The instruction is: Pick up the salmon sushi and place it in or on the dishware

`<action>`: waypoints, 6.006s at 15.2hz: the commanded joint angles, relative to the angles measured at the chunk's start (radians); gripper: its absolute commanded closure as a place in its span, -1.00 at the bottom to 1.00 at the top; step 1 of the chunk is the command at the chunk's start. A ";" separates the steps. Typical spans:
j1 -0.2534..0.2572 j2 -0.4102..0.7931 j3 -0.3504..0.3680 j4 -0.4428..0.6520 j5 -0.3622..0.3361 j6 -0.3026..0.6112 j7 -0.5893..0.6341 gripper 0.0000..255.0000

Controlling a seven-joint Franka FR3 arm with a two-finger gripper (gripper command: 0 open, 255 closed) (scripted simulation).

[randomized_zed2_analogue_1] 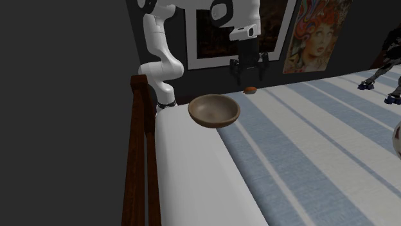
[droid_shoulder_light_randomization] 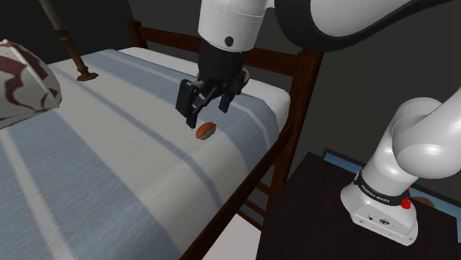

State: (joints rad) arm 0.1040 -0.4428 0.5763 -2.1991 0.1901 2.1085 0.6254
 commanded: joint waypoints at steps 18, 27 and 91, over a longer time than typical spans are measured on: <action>-0.007 0.029 0.018 -0.036 -0.008 0.065 0.007 1.00; -0.070 0.101 0.065 0.106 -0.077 -0.012 0.141 -1.00; -0.192 0.127 -0.242 0.325 -0.062 -0.235 -0.265 1.00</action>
State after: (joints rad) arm -0.0790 -0.3176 0.3570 -1.8799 0.1262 1.8796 0.3922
